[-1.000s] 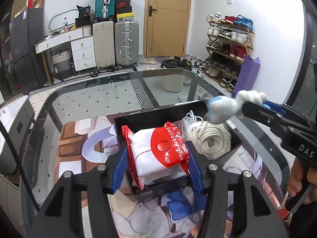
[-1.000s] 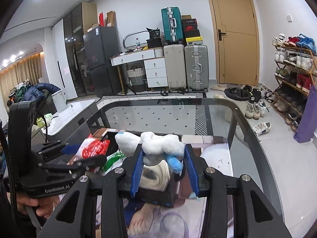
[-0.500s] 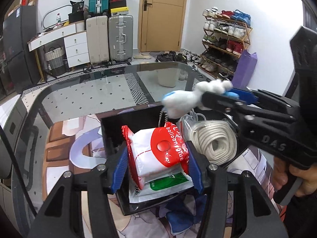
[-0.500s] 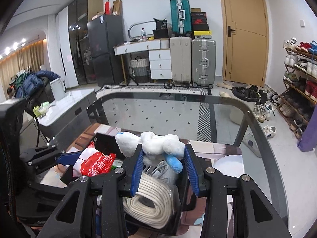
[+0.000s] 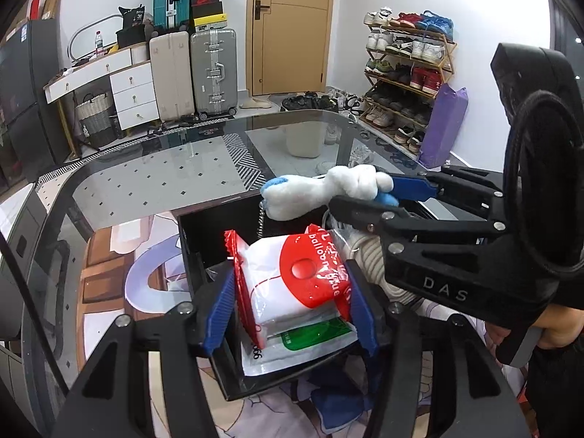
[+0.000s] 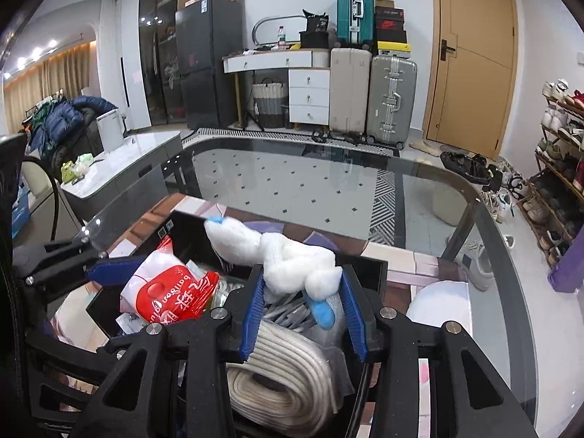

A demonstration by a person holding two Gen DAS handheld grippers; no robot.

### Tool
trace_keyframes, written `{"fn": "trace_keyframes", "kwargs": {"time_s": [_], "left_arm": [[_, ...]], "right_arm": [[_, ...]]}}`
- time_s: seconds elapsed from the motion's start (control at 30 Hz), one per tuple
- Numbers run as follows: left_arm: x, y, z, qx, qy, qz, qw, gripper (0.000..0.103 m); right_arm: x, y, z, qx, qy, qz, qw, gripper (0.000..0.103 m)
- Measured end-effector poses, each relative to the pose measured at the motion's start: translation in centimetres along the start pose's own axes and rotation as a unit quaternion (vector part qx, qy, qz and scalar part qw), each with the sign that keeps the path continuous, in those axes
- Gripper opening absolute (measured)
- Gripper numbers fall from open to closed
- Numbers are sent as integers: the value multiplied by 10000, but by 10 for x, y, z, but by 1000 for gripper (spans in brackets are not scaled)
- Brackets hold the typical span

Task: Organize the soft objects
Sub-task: 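Lower the red bag into the box with the left tool while the right tool lowers the plush toy in, then open both tools and withdraw from the black box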

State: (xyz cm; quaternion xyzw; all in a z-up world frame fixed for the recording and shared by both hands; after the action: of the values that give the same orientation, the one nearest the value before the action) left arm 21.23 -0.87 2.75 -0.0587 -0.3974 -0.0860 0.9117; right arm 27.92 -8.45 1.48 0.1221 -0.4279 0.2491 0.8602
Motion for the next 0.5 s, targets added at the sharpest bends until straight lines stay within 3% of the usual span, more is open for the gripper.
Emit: {"fn": "trace_keyframes", "kwargs": {"time_s": [0.1,0.27,0.33,0.4,0.5], "left_arm": [[-2,0,2,-136,-50,10,9999,61],[-3,-3,8,-104,-93,27,9999,65],[-3,-1,13,-160,-174,103,9997,72],[-5,0,21,-191,-285,159,9993,86],[-8,2,33,-154,-462,201,9986,95]], "right_arm": [[-2,-1,4,181,-24,66,9998,50],[-7,-7,16,59,-81,110,9999,57],[-9,-10,25,125,-163,86,9998,78],[-13,-12,36,67,-265,55,9996,84],[-19,-13,51,48,-375,16,9993,94]]}}
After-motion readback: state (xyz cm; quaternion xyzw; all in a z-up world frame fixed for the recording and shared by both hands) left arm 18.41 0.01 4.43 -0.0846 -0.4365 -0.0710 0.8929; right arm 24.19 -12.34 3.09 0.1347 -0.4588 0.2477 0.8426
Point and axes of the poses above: each gripper's, at about its wrist camera, not at the fingertips, and z roughly against the way its jaws point, y to its left, x to its top, the point moved 1 cm from there along -z, roughly the way its jaws point, and after that the axes turned 2 degrees about -z, right-handed, at the moved point
